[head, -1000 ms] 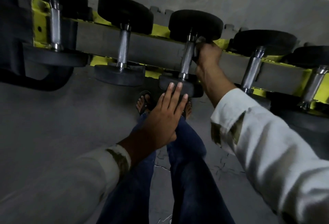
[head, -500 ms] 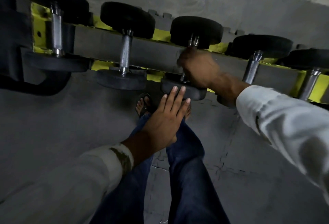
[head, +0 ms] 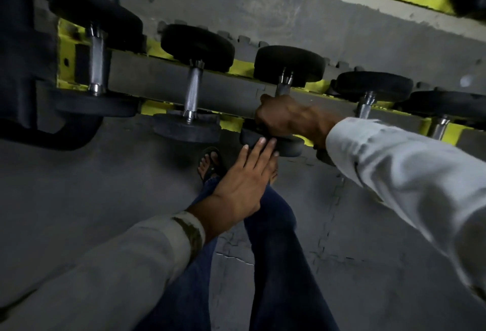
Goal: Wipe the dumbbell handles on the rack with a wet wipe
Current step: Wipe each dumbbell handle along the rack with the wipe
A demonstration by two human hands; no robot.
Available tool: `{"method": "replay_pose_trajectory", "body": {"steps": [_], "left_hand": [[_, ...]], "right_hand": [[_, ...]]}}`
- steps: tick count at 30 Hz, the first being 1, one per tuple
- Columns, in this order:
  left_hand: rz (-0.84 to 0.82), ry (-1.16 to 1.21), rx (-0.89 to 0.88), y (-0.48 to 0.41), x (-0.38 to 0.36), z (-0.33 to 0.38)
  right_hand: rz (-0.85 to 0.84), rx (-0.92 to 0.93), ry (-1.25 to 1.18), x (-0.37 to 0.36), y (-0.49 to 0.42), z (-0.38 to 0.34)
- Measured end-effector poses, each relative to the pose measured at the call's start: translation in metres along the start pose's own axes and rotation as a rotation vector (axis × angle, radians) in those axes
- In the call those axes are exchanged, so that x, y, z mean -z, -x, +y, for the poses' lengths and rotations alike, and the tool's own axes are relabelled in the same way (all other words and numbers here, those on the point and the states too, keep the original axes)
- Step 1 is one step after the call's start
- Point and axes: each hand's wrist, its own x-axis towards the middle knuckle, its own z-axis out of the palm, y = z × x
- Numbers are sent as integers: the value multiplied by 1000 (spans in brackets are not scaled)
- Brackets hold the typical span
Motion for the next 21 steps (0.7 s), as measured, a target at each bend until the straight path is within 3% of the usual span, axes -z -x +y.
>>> {"method": "replay_pose_trajectory", "body": {"steps": [4,8,13,18,21], "left_hand": [[18,-8,3,1,-3,-3],[17,-11,16,0,-5,5],[10,23,47,-3,-8,11],[4,43,60,-1,-5,15],[8,38,89,-3,-5,19]], "right_hand": [[176,-57,-292,-26,23,3],[428,-366,-809,-63,40,5],[421,-550,-1270,-84,28,11],[358,-536,-1354,-105,25,15],[375,-606,-1569,-97,18,17]]}}
